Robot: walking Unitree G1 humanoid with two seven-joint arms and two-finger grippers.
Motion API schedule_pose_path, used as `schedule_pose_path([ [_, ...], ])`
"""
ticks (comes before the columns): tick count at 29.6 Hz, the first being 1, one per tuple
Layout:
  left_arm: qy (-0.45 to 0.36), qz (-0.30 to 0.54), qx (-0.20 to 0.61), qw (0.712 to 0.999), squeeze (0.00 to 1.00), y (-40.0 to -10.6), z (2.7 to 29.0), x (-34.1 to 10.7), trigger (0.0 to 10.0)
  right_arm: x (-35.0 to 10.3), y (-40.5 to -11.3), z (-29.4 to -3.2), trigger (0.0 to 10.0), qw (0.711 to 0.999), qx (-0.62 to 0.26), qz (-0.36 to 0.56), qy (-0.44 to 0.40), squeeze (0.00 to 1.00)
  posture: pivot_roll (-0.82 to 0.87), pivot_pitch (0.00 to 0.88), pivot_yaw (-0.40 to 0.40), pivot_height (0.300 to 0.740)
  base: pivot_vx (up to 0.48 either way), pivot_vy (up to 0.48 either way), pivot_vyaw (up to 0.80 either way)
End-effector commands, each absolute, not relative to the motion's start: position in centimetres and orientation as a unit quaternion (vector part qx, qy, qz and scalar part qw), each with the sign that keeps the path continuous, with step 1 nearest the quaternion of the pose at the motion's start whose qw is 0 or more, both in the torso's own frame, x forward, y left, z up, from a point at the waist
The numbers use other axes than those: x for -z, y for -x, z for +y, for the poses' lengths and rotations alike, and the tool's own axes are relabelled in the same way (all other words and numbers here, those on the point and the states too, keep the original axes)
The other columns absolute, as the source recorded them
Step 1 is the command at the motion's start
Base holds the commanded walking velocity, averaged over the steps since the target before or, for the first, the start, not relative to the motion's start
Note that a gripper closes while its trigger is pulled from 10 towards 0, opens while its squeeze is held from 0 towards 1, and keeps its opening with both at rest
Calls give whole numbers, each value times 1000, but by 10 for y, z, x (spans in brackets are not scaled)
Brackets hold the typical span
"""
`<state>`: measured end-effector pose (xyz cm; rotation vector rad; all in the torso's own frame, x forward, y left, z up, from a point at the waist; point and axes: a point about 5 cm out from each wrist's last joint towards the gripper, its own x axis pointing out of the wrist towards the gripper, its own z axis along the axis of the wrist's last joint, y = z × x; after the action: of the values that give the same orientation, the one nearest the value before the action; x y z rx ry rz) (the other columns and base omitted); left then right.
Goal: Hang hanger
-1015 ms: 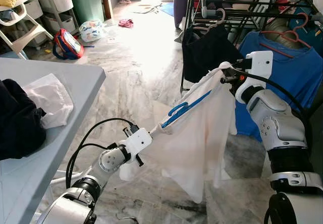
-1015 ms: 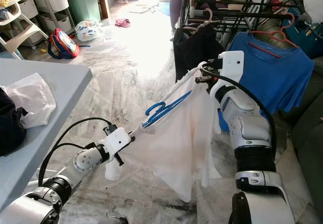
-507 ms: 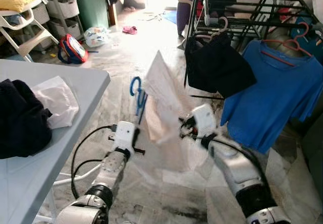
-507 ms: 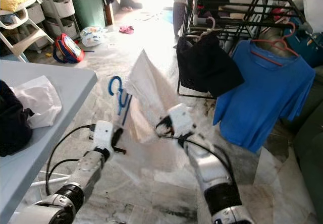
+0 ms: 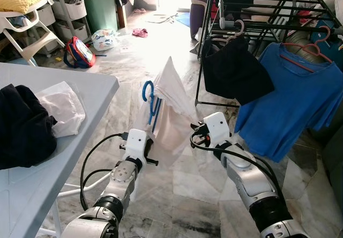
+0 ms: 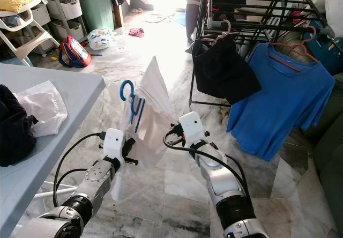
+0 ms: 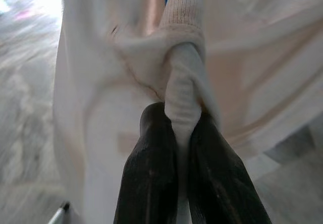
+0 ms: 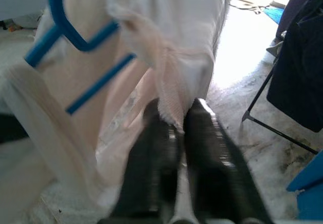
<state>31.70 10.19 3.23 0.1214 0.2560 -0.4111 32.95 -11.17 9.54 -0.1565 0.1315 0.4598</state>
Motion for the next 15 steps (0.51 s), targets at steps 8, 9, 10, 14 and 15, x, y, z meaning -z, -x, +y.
schedule_pose_path([
  [8, -79, 135, 226, 962, 0, -308, 106, -23, 10000, -81, -319, -120, 10000, 945, -270, 64, 172, 1000, -25, 101, 2, 740, 0, 0, 0],
  [9, -81, 139, 226, 961, 0, -307, 107, -22, 10000, -78, -318, -122, 10000, 942, -274, 64, 184, 1000, -25, 101, 2, 740, 0, 0, 0],
  [10, -85, 142, 225, 960, 0, -306, 107, -20, 10000, -76, -317, -125, 10000, 941, -271, 65, 194, 1000, -27, 97, 2, 740, 0, 0, 0],
  [14, -83, 155, 223, 959, 0, -299, 109, -13, 10000, -63, -310, -127, 10000, 944, -263, 65, 188, 1000, -28, 92, -2, 740, 0, 0, 0],
  [15, -83, 158, 223, 958, 0, -297, 109, -11, 10000, -59, -308, -127, 10000, 946, -258, 66, 186, 1000, -28, 92, -2, 740, 0, 0, 0],
])
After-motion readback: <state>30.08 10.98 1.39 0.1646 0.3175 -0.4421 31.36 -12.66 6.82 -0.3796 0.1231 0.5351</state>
